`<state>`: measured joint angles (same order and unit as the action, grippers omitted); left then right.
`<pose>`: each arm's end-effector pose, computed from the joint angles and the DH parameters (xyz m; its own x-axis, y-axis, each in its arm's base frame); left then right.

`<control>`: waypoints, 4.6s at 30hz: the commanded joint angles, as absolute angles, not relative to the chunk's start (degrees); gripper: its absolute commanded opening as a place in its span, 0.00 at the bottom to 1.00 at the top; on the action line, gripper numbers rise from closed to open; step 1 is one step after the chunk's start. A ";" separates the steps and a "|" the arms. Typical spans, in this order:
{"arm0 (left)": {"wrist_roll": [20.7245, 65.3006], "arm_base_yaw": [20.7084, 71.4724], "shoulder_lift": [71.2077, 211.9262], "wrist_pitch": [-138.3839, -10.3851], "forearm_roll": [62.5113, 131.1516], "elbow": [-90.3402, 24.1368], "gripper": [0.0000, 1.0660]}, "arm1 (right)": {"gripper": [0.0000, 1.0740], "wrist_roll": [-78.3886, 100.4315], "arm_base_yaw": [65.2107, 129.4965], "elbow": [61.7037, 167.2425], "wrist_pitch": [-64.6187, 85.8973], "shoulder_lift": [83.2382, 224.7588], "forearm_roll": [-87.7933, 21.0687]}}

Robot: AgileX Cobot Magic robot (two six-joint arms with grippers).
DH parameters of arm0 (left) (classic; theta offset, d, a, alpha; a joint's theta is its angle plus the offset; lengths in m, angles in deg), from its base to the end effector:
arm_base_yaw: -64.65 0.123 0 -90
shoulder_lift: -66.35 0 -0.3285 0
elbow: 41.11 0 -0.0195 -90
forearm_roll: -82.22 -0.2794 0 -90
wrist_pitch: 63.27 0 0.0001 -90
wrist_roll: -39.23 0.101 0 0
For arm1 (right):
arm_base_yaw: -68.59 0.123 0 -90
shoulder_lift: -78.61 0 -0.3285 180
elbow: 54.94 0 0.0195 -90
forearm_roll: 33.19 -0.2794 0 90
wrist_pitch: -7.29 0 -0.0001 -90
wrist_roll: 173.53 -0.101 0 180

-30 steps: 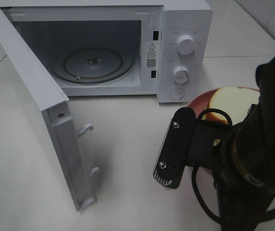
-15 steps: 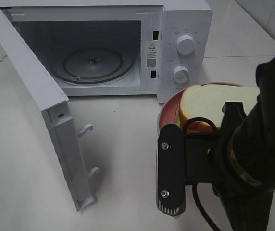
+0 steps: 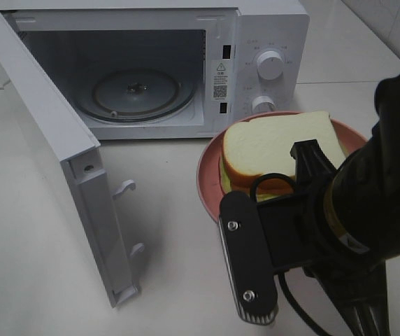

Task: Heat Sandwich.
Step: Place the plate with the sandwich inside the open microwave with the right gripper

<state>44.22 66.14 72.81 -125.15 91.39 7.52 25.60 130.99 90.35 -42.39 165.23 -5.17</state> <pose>-0.0188 -0.0147 0.2909 -0.4474 -0.0006 -0.8943 0.1048 0.9931 -0.0531 0.1478 0.2046 0.2302 0.1329 -0.9901 0.0451 -0.9017 -0.1397 -0.4091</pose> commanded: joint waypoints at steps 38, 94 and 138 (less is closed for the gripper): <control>44.10 65.91 71.78 -124.52 92.08 7.69 0.91 | 0.00 94.70 106.58 90.24 -25.26 164.66 -33.19; 44.10 65.91 71.78 -124.52 92.08 7.69 0.91 | 0.00 121.06 101.31 109.77 -25.66 183.85 -54.10; 44.10 65.91 71.78 -124.52 92.08 7.69 0.91 | 0.00 116.88 101.48 143.64 -33.11 208.89 -50.55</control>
